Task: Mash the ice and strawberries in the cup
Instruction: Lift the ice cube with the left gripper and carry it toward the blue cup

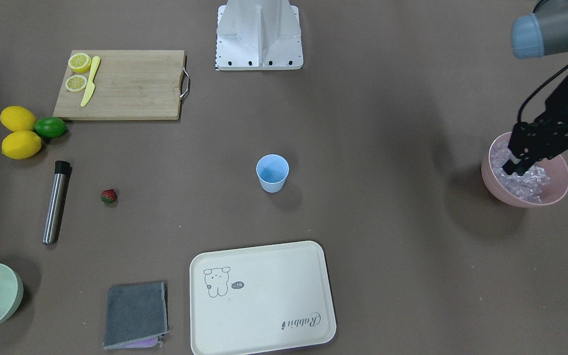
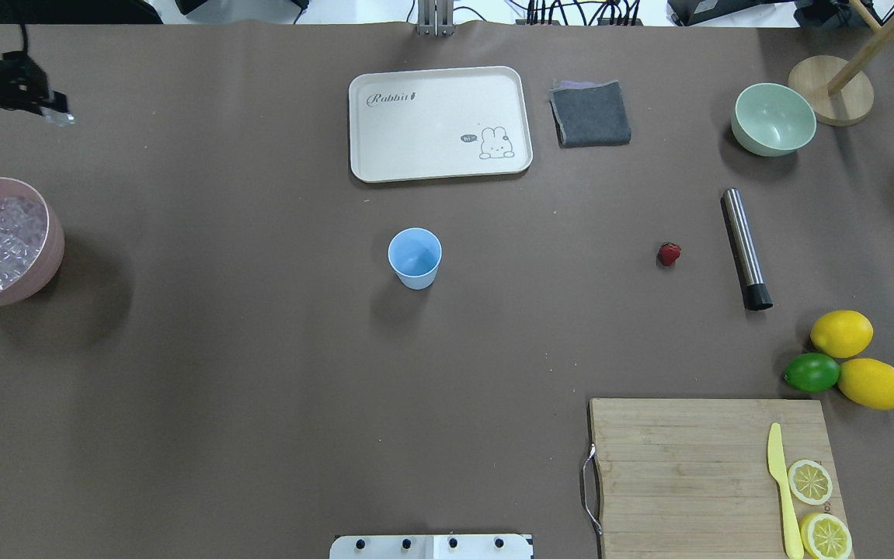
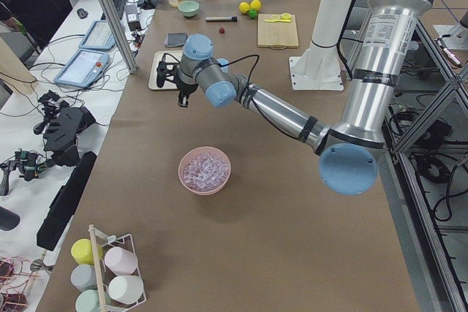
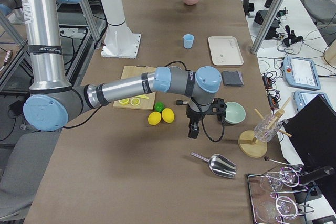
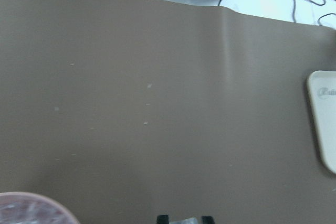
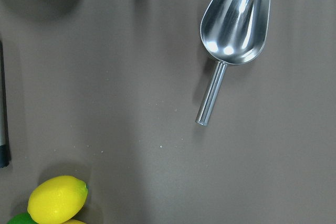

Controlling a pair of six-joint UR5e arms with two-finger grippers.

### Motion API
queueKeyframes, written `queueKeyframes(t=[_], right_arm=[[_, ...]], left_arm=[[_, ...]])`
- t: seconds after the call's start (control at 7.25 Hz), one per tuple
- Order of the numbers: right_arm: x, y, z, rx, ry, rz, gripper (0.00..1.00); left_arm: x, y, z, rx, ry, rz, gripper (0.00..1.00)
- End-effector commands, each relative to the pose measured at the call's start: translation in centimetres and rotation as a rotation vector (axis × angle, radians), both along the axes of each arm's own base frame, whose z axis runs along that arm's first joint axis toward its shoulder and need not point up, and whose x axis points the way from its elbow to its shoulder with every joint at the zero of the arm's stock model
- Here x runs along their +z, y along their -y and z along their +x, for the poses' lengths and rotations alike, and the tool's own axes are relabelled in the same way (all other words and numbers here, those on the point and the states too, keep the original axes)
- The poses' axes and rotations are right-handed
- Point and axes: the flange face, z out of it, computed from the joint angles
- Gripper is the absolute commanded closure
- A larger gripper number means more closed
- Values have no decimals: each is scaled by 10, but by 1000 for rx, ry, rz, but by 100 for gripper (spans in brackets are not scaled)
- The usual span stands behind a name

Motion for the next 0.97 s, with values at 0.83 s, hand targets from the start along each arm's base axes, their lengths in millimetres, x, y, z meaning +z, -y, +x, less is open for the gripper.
queueKeyframes(t=[0.83], right_arm=[[22, -19, 0, -2, -1, -36, 0]], left_arm=[[-145, -97, 311, -62, -162, -31, 100]])
